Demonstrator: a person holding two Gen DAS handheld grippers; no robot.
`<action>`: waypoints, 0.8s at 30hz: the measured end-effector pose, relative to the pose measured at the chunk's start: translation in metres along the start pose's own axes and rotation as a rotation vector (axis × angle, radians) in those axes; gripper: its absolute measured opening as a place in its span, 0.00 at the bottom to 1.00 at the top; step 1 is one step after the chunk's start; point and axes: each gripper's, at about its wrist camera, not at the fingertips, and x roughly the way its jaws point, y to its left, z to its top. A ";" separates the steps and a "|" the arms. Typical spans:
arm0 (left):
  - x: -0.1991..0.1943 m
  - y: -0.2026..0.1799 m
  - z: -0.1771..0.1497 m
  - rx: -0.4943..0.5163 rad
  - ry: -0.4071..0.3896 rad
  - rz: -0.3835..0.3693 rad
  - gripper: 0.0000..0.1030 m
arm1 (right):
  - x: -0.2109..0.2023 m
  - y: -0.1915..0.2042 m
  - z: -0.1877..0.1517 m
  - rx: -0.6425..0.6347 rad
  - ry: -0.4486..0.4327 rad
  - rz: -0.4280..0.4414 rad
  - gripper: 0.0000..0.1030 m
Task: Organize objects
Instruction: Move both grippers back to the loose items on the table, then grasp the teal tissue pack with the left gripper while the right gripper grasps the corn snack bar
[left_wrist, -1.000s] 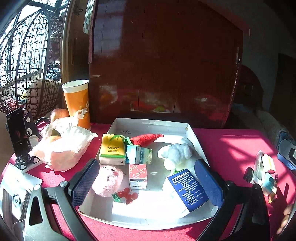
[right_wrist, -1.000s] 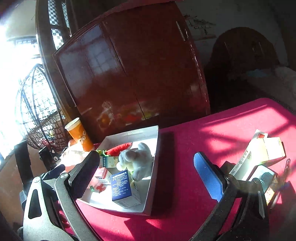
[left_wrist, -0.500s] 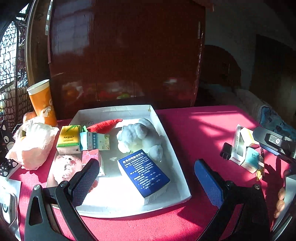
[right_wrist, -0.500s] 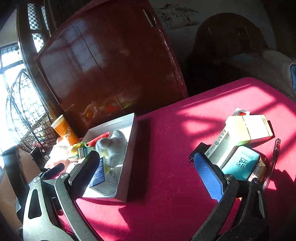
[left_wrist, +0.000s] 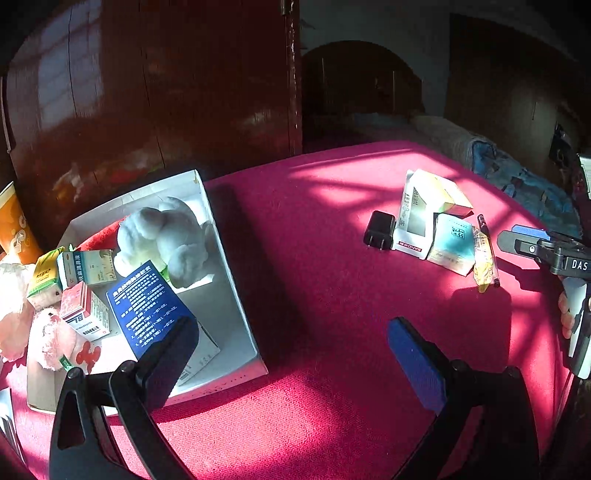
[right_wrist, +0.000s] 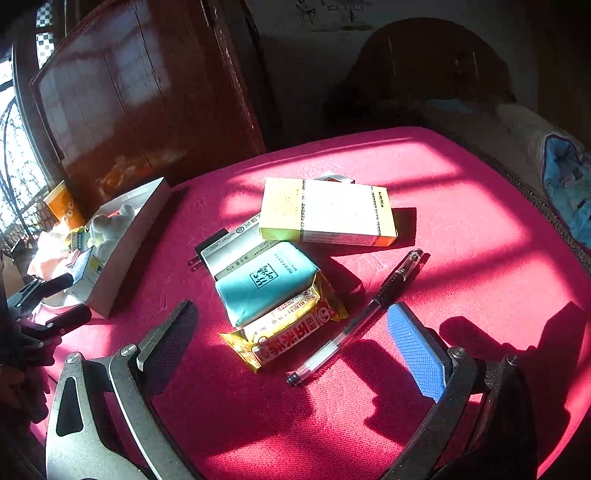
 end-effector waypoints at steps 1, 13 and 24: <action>0.000 -0.001 0.000 0.005 0.005 -0.001 1.00 | 0.006 0.001 0.002 -0.012 0.011 0.004 1.00; 0.008 -0.007 0.001 0.005 0.030 0.004 1.00 | 0.077 0.029 0.021 -0.016 0.139 0.214 1.00; 0.022 -0.017 0.010 0.112 0.034 -0.043 1.00 | -0.012 0.052 -0.011 -0.072 0.011 0.236 0.99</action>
